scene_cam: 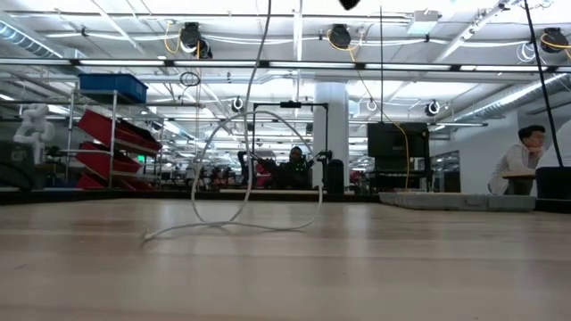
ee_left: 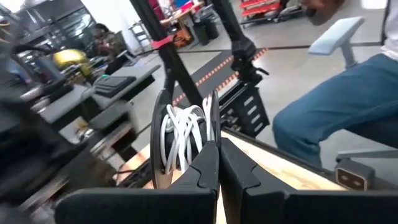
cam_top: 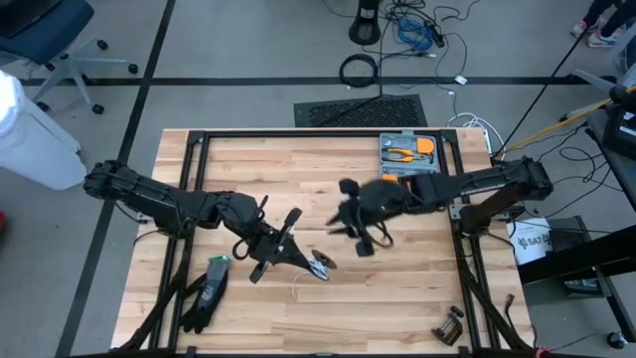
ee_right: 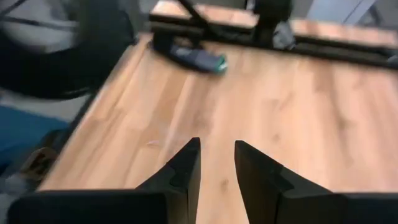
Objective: Coil cords
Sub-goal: Coil the white wire onto the spool
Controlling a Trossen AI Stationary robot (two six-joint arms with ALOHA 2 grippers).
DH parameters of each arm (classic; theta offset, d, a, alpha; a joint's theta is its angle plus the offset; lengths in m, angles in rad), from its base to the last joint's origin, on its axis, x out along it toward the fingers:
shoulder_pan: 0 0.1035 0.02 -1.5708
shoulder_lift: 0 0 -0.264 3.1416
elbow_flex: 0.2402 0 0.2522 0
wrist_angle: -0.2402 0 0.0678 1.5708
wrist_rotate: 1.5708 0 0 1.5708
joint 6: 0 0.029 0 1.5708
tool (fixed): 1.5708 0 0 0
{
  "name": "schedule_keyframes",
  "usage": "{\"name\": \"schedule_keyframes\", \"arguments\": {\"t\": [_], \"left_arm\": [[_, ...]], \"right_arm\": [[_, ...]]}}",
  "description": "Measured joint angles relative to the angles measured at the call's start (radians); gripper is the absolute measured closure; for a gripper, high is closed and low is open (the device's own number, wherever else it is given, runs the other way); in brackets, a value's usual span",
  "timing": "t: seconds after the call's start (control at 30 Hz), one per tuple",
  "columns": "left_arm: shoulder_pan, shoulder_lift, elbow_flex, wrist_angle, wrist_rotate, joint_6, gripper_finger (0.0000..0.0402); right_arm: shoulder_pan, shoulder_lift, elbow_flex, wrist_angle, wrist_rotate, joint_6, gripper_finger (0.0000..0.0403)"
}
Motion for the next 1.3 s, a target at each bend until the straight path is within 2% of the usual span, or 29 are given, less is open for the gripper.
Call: {"name": "schedule_keyframes", "arguments": {"t": [0.13, 0.23, 0.37, 0.5, 0.63, 0.73, 0.9, 1.1, 1.3], "left_arm": [[0.000, -0.011, 0.000, 0.003, -0.032, 0.000, 0.0401], [-0.007, -0.024, 0.000, 0.001, -0.068, -0.003, 0.0401], [-0.024, -0.051, 0.000, -0.005, -0.082, -0.003, 0.0401], [-0.036, -0.073, 0.000, -0.006, -0.087, -0.002, 0.0401], [-0.039, -0.089, 0.000, -0.006, -0.118, 0.004, 0.0401], [-0.038, -0.091, 0.000, -0.007, -0.125, 0.007, 0.0401], [-0.039, -0.092, 0.000, -0.007, -0.134, 0.031, 0.0401], [-0.037, -0.092, 0.000, -0.006, -0.148, 0.033, 0.0401], [-0.037, -0.092, 0.000, -0.006, -0.148, 0.033, 0.0401]], "right_arm": [[0.103, -0.011, 0.000, -0.085, 0.079, 0.100, 0.0316], [0.189, -0.011, -0.034, -0.057, 0.160, 0.166, 0.0316], [0.287, -0.010, -0.166, 0.148, 0.259, 0.239, 0.0316], [0.334, -0.006, -0.366, 0.510, 0.318, 0.254, 0.0316], [0.323, 0.019, -0.555, 0.893, 0.339, 0.252, 0.0316], [0.294, 0.056, -0.637, 1.071, 0.338, 0.235, 0.0316], [0.241, 0.138, -0.656, 1.185, 0.277, 0.168, 0.0309], [0.187, 0.276, -0.655, 1.414, 0.254, 0.088, 0.0271], [0.117, 0.414, -0.627, 1.486, 0.263, 0.153, 0.0241]]}}
